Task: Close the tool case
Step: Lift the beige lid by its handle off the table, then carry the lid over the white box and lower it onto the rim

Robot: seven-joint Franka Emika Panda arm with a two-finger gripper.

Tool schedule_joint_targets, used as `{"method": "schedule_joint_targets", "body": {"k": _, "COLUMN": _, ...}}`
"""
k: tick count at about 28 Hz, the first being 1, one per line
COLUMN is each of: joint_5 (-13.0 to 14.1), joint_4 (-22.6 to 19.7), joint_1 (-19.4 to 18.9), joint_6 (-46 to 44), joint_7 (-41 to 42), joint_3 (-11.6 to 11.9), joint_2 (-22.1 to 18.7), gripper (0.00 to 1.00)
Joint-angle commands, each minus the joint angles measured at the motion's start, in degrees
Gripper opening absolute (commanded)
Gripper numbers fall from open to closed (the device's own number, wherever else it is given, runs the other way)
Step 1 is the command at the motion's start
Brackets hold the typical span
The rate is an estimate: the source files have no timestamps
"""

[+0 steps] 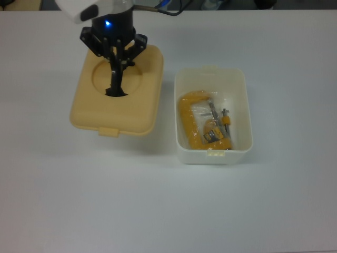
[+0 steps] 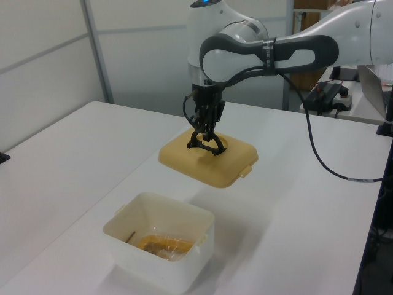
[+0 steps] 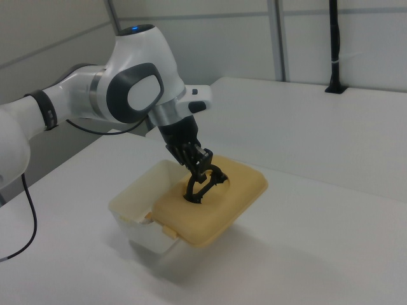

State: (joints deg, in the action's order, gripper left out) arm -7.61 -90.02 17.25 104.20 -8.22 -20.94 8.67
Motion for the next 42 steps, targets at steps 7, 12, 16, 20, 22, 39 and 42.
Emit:
{"method": "schedule_joint_targets", "body": {"k": 7, "joint_5": 0.5, "joint_4": 0.5, "joint_1": -4.6, "joint_6": -1.4, "joint_7": -2.4, "joint_3": 0.2, "joint_2": -0.2, "gripper": 0.0}}
{"method": "schedule_joint_targets", "body": {"k": 12, "joint_5": 0.3, "joint_4": 0.5, "joint_1": -5.6, "joint_6": -1.3, "joint_7": -3.9, "joint_3": -1.2, "joint_2": 0.0, "gripper": 0.0}}
{"method": "schedule_joint_targets", "body": {"k": 16, "joint_5": 0.0, "joint_4": 0.5, "joint_1": -7.8, "joint_6": -0.9, "joint_7": -5.6, "joint_3": -1.2, "joint_2": 0.5, "gripper": 0.0}}
{"method": "schedule_joint_targets", "body": {"k": 20, "joint_5": 0.0, "joint_4": 1.3, "joint_1": -9.6, "joint_6": -0.7, "joint_7": -6.9, "joint_3": -1.2, "joint_2": 1.2, "gripper": 0.0}}
{"method": "schedule_joint_targets", "body": {"k": 22, "joint_5": 0.0, "joint_4": 2.7, "joint_1": -10.8, "joint_6": -0.7, "joint_7": -7.9, "joint_3": -1.1, "joint_2": 2.1, "gripper": 0.0}}
{"method": "schedule_joint_targets", "body": {"k": 39, "joint_5": -3.4, "joint_4": 4.2, "joint_1": -15.2, "joint_6": 0.7, "joint_7": -12.6, "joint_3": -1.1, "joint_2": 6.1, "gripper": 0.0}}
{"method": "schedule_joint_targets", "body": {"k": 42, "joint_5": -4.1, "joint_4": 4.2, "joint_1": -16.2, "joint_6": 0.8, "joint_7": -13.1, "joint_3": -1.1, "joint_2": 6.5, "gripper": 0.0}}
